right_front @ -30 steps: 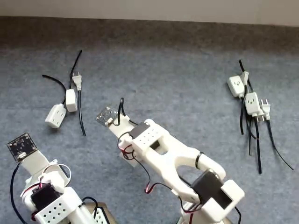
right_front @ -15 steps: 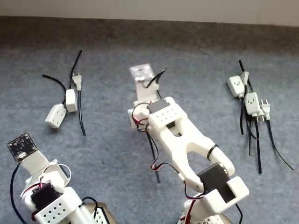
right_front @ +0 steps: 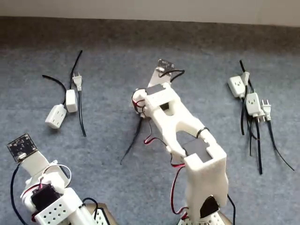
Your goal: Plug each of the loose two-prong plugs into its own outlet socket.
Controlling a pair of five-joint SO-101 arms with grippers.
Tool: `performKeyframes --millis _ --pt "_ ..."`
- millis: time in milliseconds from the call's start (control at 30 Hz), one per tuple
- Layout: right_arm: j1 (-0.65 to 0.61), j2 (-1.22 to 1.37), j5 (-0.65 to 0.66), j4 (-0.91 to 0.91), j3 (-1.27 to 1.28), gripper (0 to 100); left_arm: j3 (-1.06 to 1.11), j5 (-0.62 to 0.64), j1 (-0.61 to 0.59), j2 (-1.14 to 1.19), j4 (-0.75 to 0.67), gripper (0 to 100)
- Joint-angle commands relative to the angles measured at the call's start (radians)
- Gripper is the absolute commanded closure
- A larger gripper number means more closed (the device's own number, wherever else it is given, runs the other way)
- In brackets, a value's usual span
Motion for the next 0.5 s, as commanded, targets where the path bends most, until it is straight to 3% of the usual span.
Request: performKeyframes --millis 0,167,300,467 --pt "0.028 0.013 -0.071 -0.005 -0.088 89.0 0.016 0.006 -0.01 -0.005 0.006 97" --pt "0.022 0.013 -0.081 -0.007 -0.096 87.2 0.016 0.006 -0.01 -0.005 0.006 97" --pt "0.018 0.008 -0.072 -0.005 -0.097 73.2 0.016 0.006 -0.01 -0.005 0.006 97" --pt "-0.051 0.007 0.115 0.016 -0.173 71.0 0.016 0.006 -0.01 -0.005 0.006 97"
